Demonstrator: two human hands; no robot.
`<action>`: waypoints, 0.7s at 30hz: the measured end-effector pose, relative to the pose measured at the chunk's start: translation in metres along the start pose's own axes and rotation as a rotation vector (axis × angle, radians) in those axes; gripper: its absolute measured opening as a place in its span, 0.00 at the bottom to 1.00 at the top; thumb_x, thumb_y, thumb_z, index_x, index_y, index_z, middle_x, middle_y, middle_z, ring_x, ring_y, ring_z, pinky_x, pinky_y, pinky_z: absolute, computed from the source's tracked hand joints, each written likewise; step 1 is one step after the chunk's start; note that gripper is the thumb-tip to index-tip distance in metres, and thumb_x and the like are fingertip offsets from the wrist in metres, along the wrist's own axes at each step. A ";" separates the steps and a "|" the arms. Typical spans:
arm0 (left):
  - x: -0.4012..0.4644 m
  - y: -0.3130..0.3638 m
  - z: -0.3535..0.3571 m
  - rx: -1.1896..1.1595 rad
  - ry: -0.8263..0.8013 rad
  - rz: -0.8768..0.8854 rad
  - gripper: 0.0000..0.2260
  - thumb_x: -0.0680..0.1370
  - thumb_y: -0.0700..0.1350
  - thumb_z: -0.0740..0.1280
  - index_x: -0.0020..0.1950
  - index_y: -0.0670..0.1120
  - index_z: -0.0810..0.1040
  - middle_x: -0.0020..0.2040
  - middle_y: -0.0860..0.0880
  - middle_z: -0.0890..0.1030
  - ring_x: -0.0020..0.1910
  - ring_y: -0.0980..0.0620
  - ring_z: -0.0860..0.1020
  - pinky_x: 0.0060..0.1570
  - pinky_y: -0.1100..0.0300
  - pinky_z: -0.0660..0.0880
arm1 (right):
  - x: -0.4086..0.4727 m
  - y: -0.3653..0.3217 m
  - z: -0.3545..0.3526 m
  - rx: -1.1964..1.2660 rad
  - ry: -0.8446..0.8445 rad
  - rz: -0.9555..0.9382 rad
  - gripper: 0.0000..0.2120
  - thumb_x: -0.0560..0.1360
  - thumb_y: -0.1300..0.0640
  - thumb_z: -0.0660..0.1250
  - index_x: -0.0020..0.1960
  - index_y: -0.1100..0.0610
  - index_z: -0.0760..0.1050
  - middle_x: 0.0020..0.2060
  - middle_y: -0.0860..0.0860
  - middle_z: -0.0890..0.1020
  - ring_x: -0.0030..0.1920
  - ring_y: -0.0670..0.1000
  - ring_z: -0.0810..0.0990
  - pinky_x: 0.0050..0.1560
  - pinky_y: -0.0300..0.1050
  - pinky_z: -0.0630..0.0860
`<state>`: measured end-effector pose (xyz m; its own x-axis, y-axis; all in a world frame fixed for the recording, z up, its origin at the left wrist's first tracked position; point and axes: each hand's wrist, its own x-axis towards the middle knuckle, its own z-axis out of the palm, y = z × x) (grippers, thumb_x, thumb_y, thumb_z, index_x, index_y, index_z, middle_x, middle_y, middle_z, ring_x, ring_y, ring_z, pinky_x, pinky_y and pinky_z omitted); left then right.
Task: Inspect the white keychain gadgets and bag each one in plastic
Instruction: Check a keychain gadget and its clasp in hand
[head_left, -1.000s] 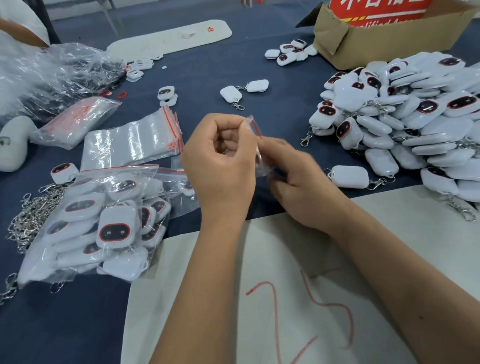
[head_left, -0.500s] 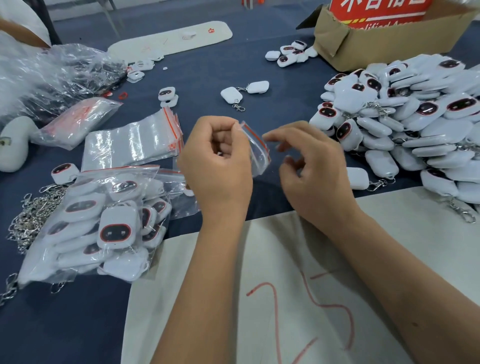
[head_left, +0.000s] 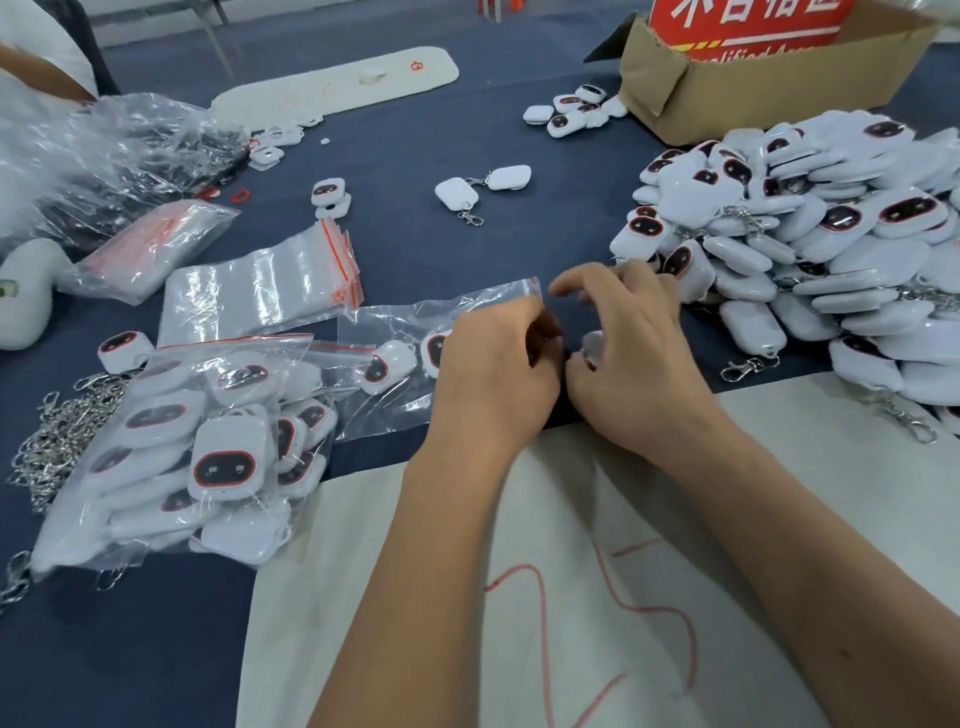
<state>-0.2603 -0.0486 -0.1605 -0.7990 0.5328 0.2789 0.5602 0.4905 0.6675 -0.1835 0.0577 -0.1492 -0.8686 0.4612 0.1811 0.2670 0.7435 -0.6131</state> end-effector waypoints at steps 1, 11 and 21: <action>0.000 0.000 0.000 0.014 0.012 -0.013 0.07 0.76 0.38 0.69 0.49 0.48 0.84 0.39 0.55 0.82 0.37 0.54 0.76 0.41 0.61 0.71 | -0.001 0.000 0.001 0.066 0.024 -0.051 0.25 0.70 0.70 0.65 0.65 0.54 0.76 0.58 0.52 0.71 0.63 0.55 0.67 0.63 0.33 0.63; 0.000 -0.004 -0.010 -0.087 0.086 -0.068 0.09 0.79 0.36 0.66 0.50 0.45 0.84 0.43 0.52 0.84 0.40 0.56 0.79 0.46 0.61 0.75 | 0.006 0.014 0.009 -0.228 0.159 0.036 0.19 0.78 0.42 0.71 0.57 0.56 0.77 0.58 0.56 0.77 0.60 0.60 0.75 0.60 0.50 0.68; -0.001 0.009 -0.021 -0.480 0.040 -0.153 0.09 0.83 0.39 0.64 0.61 0.44 0.81 0.47 0.41 0.82 0.48 0.41 0.82 0.49 0.39 0.81 | 0.017 0.015 0.007 0.749 -0.021 -0.004 0.10 0.87 0.51 0.61 0.56 0.55 0.79 0.32 0.51 0.80 0.27 0.53 0.77 0.28 0.46 0.75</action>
<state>-0.2592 -0.0588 -0.1400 -0.8771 0.4481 0.1731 0.2797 0.1834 0.9424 -0.1972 0.0739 -0.1605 -0.8789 0.4440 0.1742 -0.0852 0.2132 -0.9733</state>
